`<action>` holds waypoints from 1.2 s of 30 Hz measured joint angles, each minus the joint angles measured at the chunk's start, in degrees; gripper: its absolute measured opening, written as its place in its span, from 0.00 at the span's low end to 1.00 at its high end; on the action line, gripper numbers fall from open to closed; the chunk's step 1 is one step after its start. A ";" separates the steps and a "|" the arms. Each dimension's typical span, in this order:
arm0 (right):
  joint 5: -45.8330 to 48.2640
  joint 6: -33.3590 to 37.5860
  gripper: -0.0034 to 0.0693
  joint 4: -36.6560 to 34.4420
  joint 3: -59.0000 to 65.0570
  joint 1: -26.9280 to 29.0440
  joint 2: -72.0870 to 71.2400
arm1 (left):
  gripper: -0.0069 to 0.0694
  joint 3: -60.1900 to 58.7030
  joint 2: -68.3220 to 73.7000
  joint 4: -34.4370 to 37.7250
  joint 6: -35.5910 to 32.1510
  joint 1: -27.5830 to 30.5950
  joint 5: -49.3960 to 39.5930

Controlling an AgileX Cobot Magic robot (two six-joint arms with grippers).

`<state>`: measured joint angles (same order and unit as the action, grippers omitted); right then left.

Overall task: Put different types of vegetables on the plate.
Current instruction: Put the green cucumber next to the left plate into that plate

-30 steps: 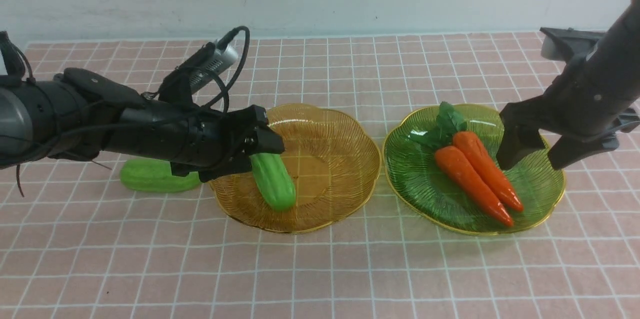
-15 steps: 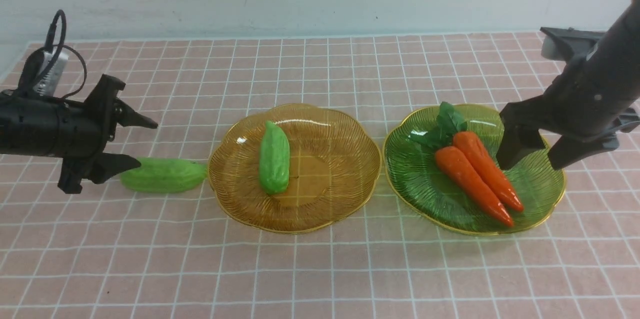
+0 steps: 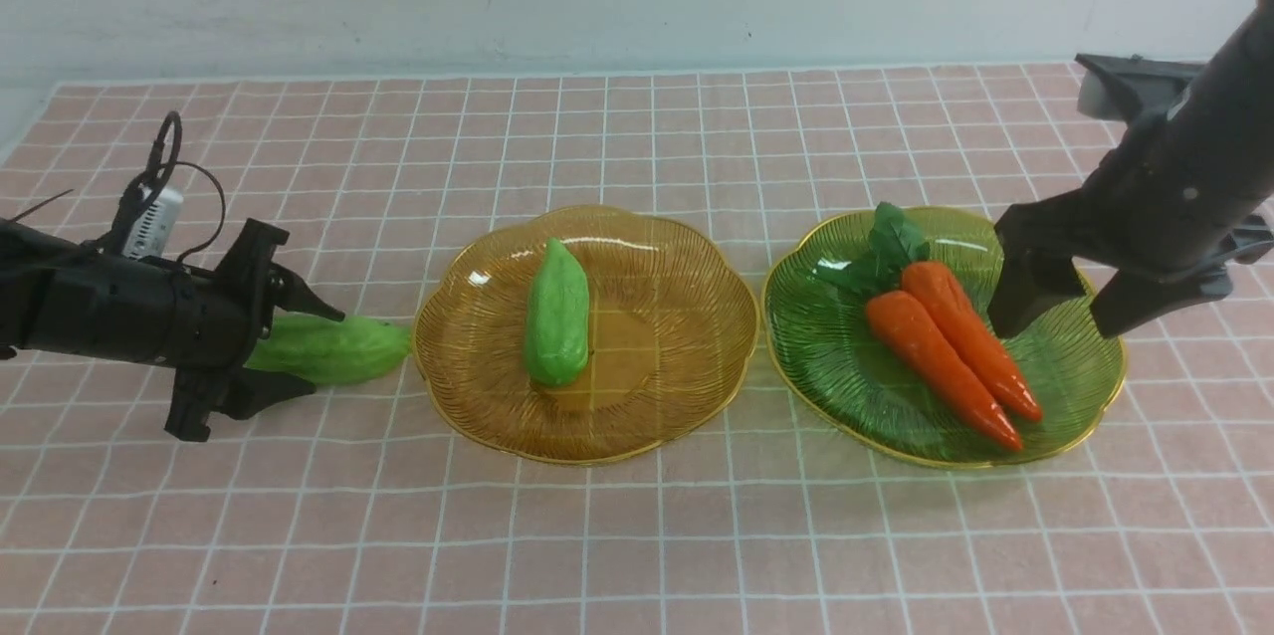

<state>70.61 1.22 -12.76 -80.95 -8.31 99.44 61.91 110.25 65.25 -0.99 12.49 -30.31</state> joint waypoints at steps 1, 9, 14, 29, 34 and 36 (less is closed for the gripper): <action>0.00 0.00 0.81 0.00 0.00 0.00 0.00 | 0.68 0.00 0.18 0.13 0.00 0.00 0.22; 0.00 0.21 0.81 -0.08 0.00 0.00 0.00 | 0.52 0.62 1.60 1.73 -0.70 0.00 -0.64; 0.00 0.64 0.81 -0.15 0.00 0.00 0.00 | 0.44 1.07 1.33 2.40 -5.07 0.00 -2.15; 0.00 0.84 0.81 -0.15 0.00 0.00 0.00 | 0.44 18.03 -8.12 -20.37 -7.05 -6.66 -25.15; 0.00 0.84 0.81 -0.15 0.00 0.00 0.00 | 0.44 21.11 -8.07 -31.81 -1.08 -10.13 -25.41; 0.00 0.84 0.81 -0.15 0.00 0.00 0.00 | 0.44 22.21 -7.94 -35.19 -0.60 -12.65 -25.97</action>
<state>70.61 2.05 -12.91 -80.95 -8.31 99.44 84.12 102.32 30.06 -1.58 -0.16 -56.28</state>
